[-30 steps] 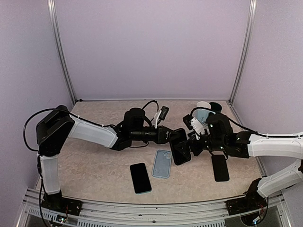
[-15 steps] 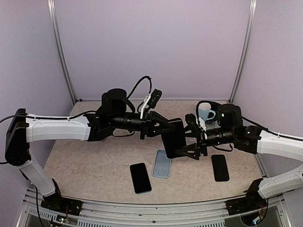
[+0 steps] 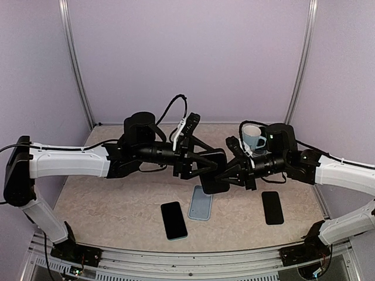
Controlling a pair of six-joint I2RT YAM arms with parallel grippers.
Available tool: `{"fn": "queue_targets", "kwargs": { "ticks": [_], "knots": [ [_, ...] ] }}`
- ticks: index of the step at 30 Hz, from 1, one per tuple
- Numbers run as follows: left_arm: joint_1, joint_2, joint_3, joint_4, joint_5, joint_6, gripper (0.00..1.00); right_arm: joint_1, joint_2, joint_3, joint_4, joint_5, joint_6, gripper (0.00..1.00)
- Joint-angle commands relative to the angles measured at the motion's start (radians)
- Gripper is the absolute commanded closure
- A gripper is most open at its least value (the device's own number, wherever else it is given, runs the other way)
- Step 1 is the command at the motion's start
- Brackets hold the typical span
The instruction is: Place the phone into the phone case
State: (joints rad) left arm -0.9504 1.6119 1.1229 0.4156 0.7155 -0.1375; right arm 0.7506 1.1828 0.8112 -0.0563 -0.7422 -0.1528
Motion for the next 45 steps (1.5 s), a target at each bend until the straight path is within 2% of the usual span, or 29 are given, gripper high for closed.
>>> {"fn": "queue_targets", "kwargs": {
  "ticks": [1,5,6,9,10,13,14,15,18,19,20,21,22,23,25,30,32,33,34,35,36,37,38,40,41,42,43,45],
  "knots": [
    [-0.018,-0.076,-0.120,0.101,-0.134,0.018,0.01,0.004,-0.031,0.066,0.075,0.012,0.066,1.00],
    [-0.058,-0.087,-0.201,0.144,-0.178,0.065,0.02,0.002,-0.082,0.059,0.171,-0.048,0.120,1.00],
    [-0.069,-0.078,-0.193,0.139,-0.177,0.072,0.08,0.002,-0.091,0.057,0.193,-0.066,0.131,1.00],
    [-0.092,-0.031,-0.121,0.097,-0.184,0.101,0.53,0.004,-0.106,0.048,0.280,-0.109,0.189,1.00],
    [-0.096,-0.020,-0.099,0.081,-0.180,0.113,0.63,0.004,-0.108,0.047,0.297,-0.117,0.202,1.00],
    [-0.100,0.006,-0.080,0.079,-0.175,0.126,0.76,0.004,-0.113,0.052,0.302,-0.124,0.213,1.00],
    [-0.101,0.006,-0.078,0.084,-0.174,0.126,0.85,0.004,-0.112,0.053,0.300,-0.123,0.217,1.00],
    [-0.101,0.005,-0.075,0.086,-0.179,0.124,0.99,0.004,-0.109,0.055,0.291,-0.126,0.217,1.00],
    [-0.101,0.000,-0.067,0.087,-0.196,0.117,1.00,0.003,-0.101,0.057,0.264,-0.136,0.206,1.00],
    [-0.100,-0.003,-0.069,0.083,-0.198,0.119,1.00,0.003,-0.106,0.058,0.262,-0.130,0.204,0.94],
    [-0.100,-0.003,-0.073,0.078,-0.195,0.123,1.00,0.003,-0.116,0.059,0.255,-0.114,0.203,0.61],
    [-0.100,-0.005,-0.079,0.074,-0.190,0.128,1.00,0.002,-0.129,0.062,0.257,-0.098,0.198,0.35],
    [-0.101,-0.007,-0.091,0.074,-0.190,0.132,1.00,0.002,-0.142,0.072,0.247,-0.076,0.187,0.20],
    [-0.101,-0.010,-0.097,0.076,-0.187,0.134,1.00,0.001,-0.151,0.087,0.230,-0.060,0.173,0.18],
    [-0.105,-0.016,-0.095,0.062,-0.193,0.147,1.00,-0.005,-0.159,0.114,0.198,-0.057,0.138,0.21],
    [-0.109,-0.031,-0.091,0.058,-0.211,0.172,1.00,-0.017,-0.148,0.134,0.147,-0.084,0.119,0.58],
    [-0.109,-0.032,-0.089,0.057,-0.215,0.172,1.00,-0.017,-0.141,0.137,0.145,-0.106,0.126,0.75],
    [-0.109,-0.032,-0.089,0.058,-0.216,0.171,1.00,-0.019,-0.134,0.147,0.120,-0.105,0.119,0.77],
    [-0.109,-0.033,-0.089,0.060,-0.212,0.171,1.00,-0.019,-0.124,0.160,0.092,-0.096,0.111,0.63],
    [-0.111,-0.034,-0.088,0.058,-0.210,0.171,1.00,-0.020,-0.117,0.167,0.068,-0.085,0.105,0.42],
    [-0.112,-0.036,-0.087,0.056,-0.208,0.175,1.00,-0.024,-0.115,0.168,0.063,-0.079,0.105,0.30],
    [-0.115,-0.038,-0.087,0.057,-0.210,0.177,1.00,-0.027,-0.116,0.164,0.067,-0.079,0.109,0.28],
    [-0.117,-0.041,-0.089,0.059,-0.212,0.179,1.00,-0.028,-0.117,0.159,0.081,-0.082,0.117,0.30],
    [-0.117,-0.044,-0.092,0.062,-0.211,0.178,1.00,-0.030,-0.117,0.155,0.093,-0.086,0.123,0.47],
    [-0.117,-0.045,-0.092,0.061,-0.211,0.177,1.00,-0.030,-0.115,0.156,0.094,-0.087,0.125,0.64],
    [-0.117,-0.044,-0.092,0.061,-0.213,0.178,1.00,-0.030,-0.110,0.158,0.093,-0.092,0.125,0.91],
    [-0.117,-0.043,-0.092,0.059,-0.214,0.178,1.00,-0.032,-0.106,0.163,0.085,-0.089,0.128,1.00],
    [-0.117,-0.044,-0.092,0.061,-0.216,0.176,1.00,-0.033,-0.100,0.172,0.071,-0.088,0.130,1.00]
  ]
}}
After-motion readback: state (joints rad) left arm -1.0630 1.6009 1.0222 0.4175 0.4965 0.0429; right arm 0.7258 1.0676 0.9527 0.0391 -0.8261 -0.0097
